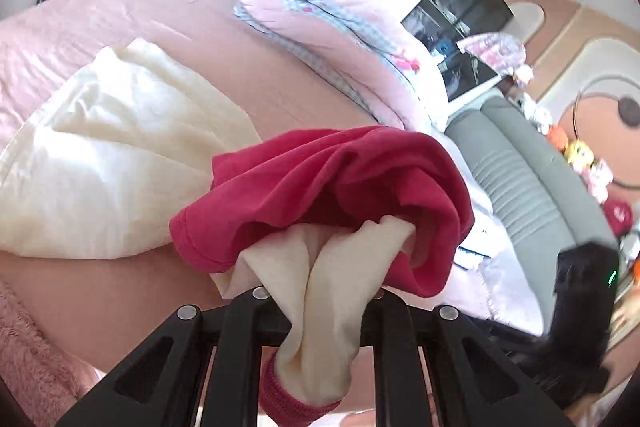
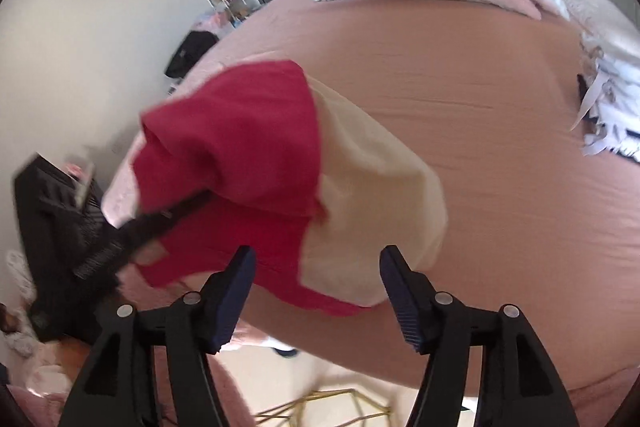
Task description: Fold clothes
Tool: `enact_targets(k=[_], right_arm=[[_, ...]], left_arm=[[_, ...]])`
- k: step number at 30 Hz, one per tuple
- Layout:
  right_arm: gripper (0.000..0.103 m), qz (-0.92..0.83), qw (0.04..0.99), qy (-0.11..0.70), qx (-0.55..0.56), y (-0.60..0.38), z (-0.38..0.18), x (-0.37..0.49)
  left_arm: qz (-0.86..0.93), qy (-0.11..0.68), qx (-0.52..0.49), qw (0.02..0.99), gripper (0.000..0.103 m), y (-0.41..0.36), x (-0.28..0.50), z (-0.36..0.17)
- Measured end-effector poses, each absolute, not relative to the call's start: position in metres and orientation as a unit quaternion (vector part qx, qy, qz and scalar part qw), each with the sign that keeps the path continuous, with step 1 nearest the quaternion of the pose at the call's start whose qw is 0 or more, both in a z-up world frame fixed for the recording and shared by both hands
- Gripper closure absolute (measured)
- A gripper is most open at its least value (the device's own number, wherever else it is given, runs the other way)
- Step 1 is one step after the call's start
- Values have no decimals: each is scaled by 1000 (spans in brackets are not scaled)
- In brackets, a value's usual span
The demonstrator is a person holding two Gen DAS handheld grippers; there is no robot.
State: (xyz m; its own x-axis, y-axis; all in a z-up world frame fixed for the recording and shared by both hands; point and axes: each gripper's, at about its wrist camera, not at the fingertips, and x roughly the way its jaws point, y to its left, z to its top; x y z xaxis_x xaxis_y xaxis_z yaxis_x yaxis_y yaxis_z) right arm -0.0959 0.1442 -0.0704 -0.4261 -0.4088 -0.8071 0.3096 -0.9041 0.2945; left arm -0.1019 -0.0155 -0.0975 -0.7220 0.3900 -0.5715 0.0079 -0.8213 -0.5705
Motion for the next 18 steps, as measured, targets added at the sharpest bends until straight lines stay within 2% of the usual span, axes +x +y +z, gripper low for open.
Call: enact_targets(k=[3,5,8,13,14,15,16,18], right_arm=[[39,-839,271,-54,469,135,-66,-77],[37,-840,310,-9,444,121,-61,-62],[36,-853,301,79,419,104,-68,-47],[36,-879,283,80,376,100,-84,-52],[43,-881,282,77,372,100,-86,-56],[76,-879,285,60,377,102,-87,-63],[86,-875,285,29,389,108,-89,-73],[88,-878,258,-28,402,127,-88,-92]], left_arm=[[889,-236,-363,149,92,-16,-104,-86],[890,-209,-364,177,92,-17,-108,-77],[886,-191,-369,204,92,0,-122,-67],[867,-190,-397,234,90,19,-139,-69],[862,-189,-408,236,89,18,-135,-71],[861,-186,-413,231,83,17,-134,-72],[865,-183,-410,223,75,13,-129,-71],[880,-185,-388,202,64,-2,-113,-64]])
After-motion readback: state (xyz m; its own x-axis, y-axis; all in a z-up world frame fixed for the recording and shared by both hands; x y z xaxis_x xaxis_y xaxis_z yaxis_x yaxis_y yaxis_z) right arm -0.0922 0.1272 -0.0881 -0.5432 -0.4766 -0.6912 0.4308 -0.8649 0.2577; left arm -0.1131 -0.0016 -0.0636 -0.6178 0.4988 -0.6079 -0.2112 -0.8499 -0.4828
